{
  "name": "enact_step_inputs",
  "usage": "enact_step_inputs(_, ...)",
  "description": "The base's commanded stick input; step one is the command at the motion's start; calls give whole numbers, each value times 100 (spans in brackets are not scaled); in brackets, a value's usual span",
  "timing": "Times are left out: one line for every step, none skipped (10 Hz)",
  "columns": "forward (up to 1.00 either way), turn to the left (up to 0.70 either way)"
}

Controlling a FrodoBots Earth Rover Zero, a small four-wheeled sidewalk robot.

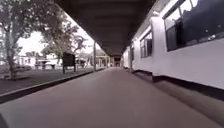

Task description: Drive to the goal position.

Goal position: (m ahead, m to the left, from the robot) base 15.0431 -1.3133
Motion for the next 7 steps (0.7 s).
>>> enact_step_inputs(70,0)
enact_step_inputs(70,0)
enact_step_inputs(70,0)
enact_step_inputs(70,0)
enact_step_inputs(70,0)
enact_step_inputs(70,0)
enact_step_inputs(70,0)
